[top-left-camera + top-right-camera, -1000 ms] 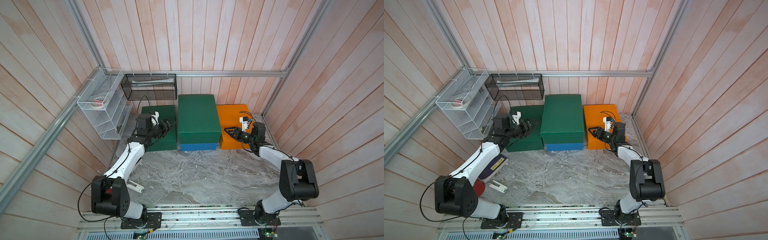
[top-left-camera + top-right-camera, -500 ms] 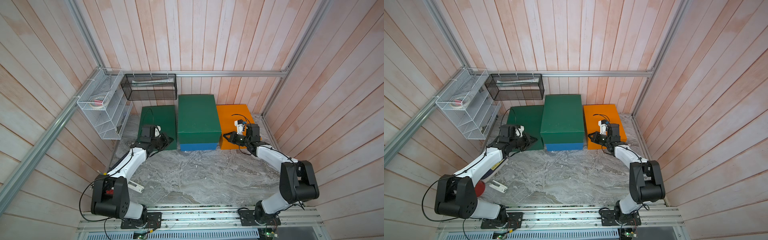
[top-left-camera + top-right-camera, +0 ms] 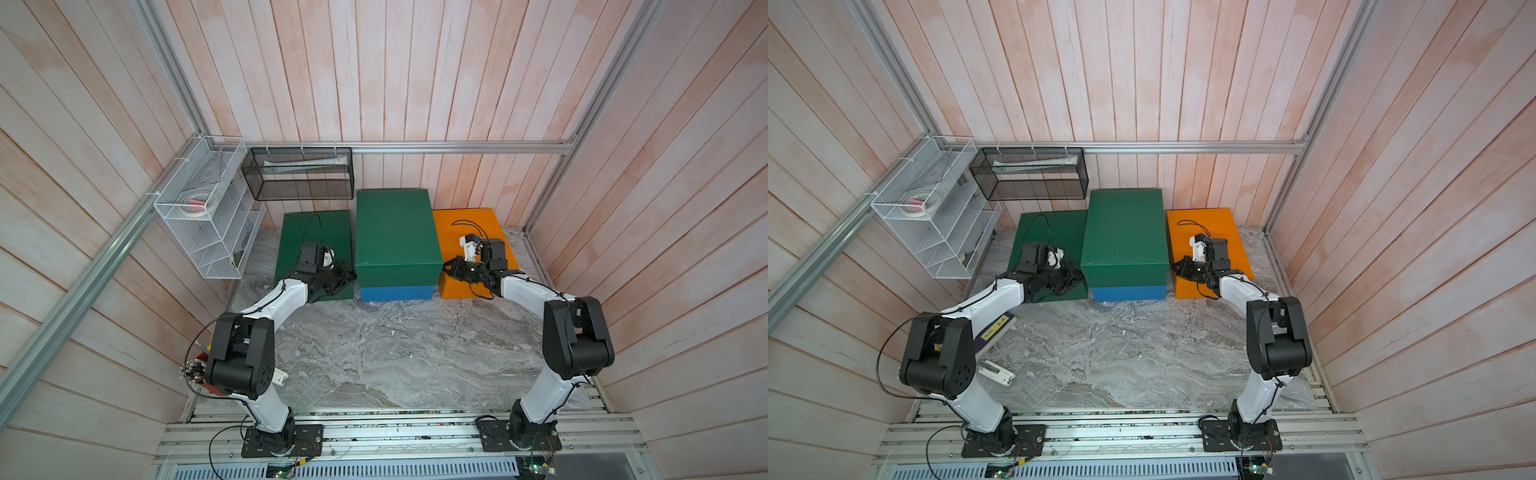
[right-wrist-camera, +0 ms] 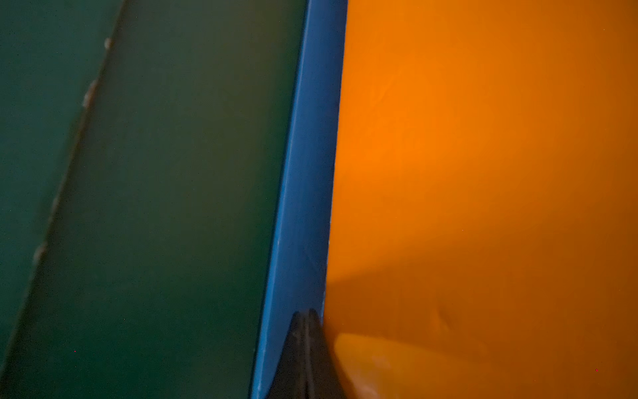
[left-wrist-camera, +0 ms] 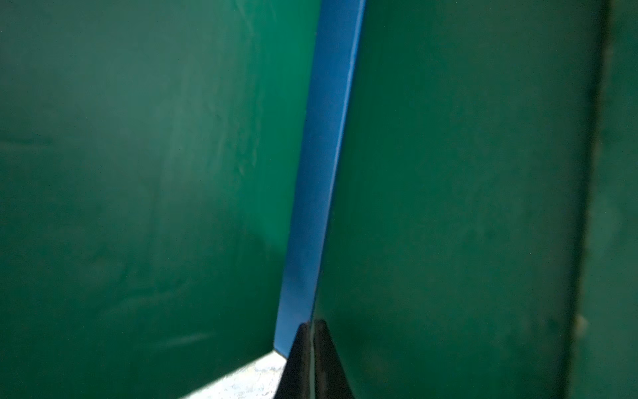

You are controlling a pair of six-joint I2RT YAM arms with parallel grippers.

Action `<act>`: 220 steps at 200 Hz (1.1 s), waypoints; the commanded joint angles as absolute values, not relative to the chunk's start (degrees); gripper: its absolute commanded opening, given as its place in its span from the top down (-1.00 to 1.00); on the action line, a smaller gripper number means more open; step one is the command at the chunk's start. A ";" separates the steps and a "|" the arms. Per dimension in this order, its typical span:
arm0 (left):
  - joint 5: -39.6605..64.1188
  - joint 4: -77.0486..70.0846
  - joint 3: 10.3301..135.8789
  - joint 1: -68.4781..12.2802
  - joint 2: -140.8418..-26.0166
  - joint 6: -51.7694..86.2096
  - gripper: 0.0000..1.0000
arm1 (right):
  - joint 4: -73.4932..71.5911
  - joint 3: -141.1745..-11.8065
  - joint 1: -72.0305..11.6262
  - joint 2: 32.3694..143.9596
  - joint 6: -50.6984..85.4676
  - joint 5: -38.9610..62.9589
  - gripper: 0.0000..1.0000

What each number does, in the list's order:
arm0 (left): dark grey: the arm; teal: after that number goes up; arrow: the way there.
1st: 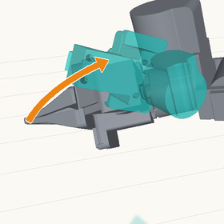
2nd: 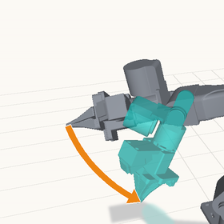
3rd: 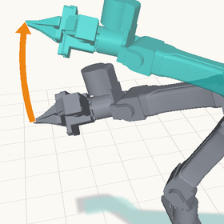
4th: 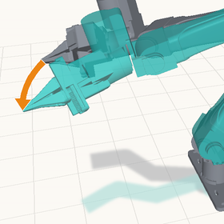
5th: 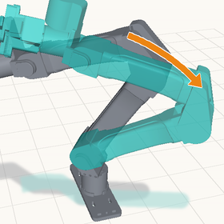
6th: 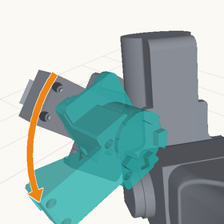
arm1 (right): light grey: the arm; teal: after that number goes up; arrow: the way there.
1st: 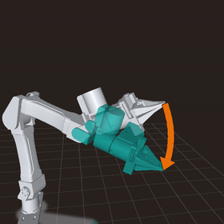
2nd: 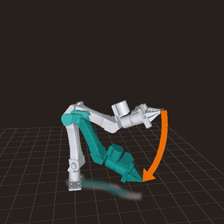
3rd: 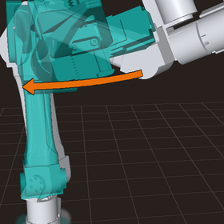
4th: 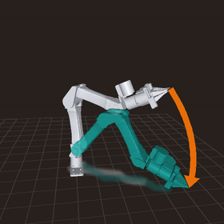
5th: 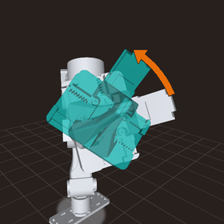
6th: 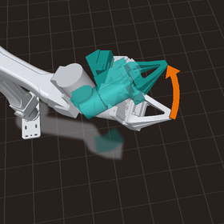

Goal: Stack the shoeboxes
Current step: Move the shoeboxes to the center of the board.

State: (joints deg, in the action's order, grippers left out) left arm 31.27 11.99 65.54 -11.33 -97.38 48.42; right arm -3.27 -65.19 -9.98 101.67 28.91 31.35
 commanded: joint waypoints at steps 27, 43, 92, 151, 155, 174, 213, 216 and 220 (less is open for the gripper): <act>30.06 12.40 68.07 -12.03 -98.26 47.56 0.83 | 2.24 -69.13 -11.48 104.43 26.68 26.19 1.00; 28.96 13.41 68.63 -12.44 -98.19 47.32 0.82 | 4.67 -71.02 -12.86 105.26 25.78 23.64 1.00; 26.72 14.81 70.36 -13.70 -99.48 47.02 0.82 | 6.63 -71.90 -16.43 106.68 27.80 20.12 1.00; 19.71 21.64 75.54 -14.75 -102.48 43.59 0.82 | 10.22 -75.19 -18.37 109.19 28.67 14.97 1.00; 18.74 22.54 76.10 -14.96 -102.73 43.27 0.82 | 10.48 -75.58 -18.36 109.37 28.61 14.94 1.00; 16.15 24.99 78.07 -15.59 -103.89 42.04 0.83 | 11.37 -76.82 -18.37 110.23 28.66 14.20 1.00; 17.61 24.74 78.25 -16.48 -105.81 42.00 0.82 | 11.56 -77.09 -18.35 111.45 29.15 15.94 1.00; 17.79 24.63 78.13 -16.44 -105.91 42.08 0.82 | 11.40 -76.87 -18.30 111.45 29.30 16.46 1.00; 18.05 24.40 78.01 -16.44 -105.91 42.25 0.82 | 11.11 -76.70 -18.34 111.36 29.43 16.94 1.00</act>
